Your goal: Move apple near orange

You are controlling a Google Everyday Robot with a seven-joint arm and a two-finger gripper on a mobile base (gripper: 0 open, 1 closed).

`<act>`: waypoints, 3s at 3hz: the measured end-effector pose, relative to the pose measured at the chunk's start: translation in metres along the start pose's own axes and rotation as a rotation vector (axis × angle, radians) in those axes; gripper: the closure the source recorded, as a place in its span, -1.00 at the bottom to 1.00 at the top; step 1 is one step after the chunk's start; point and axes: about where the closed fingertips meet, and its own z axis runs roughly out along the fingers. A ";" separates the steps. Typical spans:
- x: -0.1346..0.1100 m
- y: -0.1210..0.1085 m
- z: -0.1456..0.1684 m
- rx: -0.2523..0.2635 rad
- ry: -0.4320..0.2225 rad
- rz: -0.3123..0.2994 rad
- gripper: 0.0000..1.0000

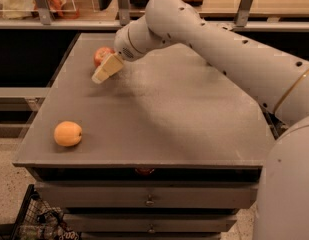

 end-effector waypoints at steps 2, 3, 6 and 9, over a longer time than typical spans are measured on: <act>-0.001 0.004 0.022 -0.016 -0.001 0.018 -0.60; 0.002 0.004 0.026 -0.023 0.001 0.025 -0.15; -0.008 -0.012 -0.011 0.009 -0.034 -0.015 1.00; -0.038 0.034 -0.081 -0.202 -0.183 -0.156 1.00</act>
Offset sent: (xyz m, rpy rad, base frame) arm 0.0092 0.0198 -0.0160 0.0133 0.0326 -0.0016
